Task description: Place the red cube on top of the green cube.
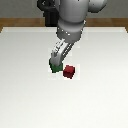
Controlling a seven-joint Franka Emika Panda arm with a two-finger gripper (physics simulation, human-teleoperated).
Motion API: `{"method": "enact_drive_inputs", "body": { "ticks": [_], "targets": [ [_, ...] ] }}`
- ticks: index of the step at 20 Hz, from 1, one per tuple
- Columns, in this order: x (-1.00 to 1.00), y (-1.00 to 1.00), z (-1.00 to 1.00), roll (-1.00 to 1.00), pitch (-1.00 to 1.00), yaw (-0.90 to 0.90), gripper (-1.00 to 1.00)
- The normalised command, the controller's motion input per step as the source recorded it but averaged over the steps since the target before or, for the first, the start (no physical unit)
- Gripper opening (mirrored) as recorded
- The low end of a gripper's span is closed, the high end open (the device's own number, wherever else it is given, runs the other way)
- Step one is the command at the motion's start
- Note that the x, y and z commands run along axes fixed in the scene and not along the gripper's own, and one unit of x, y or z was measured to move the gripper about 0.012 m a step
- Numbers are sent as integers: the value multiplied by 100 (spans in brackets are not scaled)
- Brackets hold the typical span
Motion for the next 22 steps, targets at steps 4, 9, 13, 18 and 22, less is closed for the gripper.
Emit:
{"method": "enact_drive_inputs", "body": {
  "ticks": [4, 9, 13, 18, 22],
  "targets": [
    [0, 0, 0, 0, 0, 4, 100],
    [0, 0, 0, 0, 0, 3, 100],
    [0, 0, 0, 0, 0, 71, 100],
    [0, 0, 0, 0, 0, 24, 100],
    [0, 0, 0, 0, 0, 8, 100]
  ]
}}
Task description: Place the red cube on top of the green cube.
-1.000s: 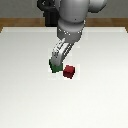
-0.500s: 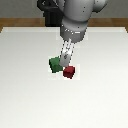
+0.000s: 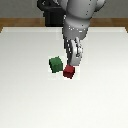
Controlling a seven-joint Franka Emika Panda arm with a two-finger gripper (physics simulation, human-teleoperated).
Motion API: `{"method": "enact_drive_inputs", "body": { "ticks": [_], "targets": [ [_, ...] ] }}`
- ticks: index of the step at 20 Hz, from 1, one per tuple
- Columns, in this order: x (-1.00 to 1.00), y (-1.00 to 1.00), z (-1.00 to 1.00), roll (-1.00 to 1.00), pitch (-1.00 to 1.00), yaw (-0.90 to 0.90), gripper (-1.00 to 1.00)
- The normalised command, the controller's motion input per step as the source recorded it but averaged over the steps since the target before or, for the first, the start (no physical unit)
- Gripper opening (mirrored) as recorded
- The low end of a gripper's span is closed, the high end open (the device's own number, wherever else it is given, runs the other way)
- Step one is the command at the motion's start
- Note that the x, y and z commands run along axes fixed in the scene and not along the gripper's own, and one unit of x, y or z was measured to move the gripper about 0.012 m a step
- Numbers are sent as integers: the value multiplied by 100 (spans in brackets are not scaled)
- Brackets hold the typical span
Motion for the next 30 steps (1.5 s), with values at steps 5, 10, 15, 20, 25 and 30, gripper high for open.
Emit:
{"method": "enact_drive_inputs", "body": {
  "ticks": [5, 10, 15, 20, 25, 30],
  "targets": [
    [0, 0, 0, 0, 0, 9, 100],
    [0, 0, 0, 0, 0, 30, 100],
    [0, 0, 0, 0, 0, 9, 100],
    [0, 0, 0, 0, 0, 9, 100],
    [0, 0, -40, 0, 0, 6, 100],
    [0, 20, -20, 0, 0, 0, 100]
  ]
}}
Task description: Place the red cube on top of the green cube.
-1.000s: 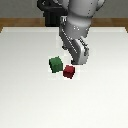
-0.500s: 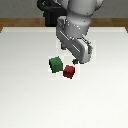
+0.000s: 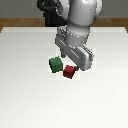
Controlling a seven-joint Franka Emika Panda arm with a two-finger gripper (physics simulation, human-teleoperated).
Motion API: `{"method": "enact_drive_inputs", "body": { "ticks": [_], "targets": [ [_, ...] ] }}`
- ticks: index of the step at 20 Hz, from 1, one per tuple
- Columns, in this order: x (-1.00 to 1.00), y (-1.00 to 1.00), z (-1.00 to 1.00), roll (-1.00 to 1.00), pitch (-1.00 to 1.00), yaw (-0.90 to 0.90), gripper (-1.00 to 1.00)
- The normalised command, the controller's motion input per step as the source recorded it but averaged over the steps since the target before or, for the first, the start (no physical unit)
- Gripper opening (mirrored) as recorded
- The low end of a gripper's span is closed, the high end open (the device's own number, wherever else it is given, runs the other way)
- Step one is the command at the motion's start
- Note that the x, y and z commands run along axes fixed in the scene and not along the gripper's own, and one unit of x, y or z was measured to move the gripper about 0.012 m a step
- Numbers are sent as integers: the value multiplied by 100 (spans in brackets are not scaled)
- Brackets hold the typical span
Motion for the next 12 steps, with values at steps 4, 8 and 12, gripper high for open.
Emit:
{"method": "enact_drive_inputs", "body": {
  "ticks": [4, 8, 12],
  "targets": [
    [0, 0, 0, 0, 0, 0, 100],
    [0, 0, -25, 0, 0, 0, 100],
    [0, 0, -50, 0, 0, 0, 100]
  ]
}}
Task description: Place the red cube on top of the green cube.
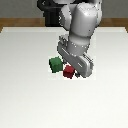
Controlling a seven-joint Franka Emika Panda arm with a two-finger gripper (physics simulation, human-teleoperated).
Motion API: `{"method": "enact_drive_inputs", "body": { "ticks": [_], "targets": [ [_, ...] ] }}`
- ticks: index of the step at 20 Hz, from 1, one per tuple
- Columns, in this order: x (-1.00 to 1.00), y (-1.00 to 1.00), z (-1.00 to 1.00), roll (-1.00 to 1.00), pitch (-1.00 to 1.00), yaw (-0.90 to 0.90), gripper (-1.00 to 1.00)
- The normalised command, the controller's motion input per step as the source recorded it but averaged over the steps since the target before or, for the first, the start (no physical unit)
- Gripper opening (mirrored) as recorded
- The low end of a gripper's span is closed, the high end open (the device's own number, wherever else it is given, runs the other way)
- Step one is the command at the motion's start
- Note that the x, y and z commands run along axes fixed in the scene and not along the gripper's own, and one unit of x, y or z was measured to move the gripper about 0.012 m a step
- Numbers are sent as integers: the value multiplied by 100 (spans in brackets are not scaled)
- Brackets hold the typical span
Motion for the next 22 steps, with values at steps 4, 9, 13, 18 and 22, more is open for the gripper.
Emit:
{"method": "enact_drive_inputs", "body": {
  "ticks": [4, 9, 13, 18, 22],
  "targets": [
    [0, 0, -25, 0, 0, 0, 100],
    [0, 0, -20, 0, 0, 0, 100],
    [0, 0, 0, 0, 0, 0, 100],
    [20, 0, 0, 0, 0, 0, 100],
    [0, -25, 0, 0, 0, 0, 100]
  ]
}}
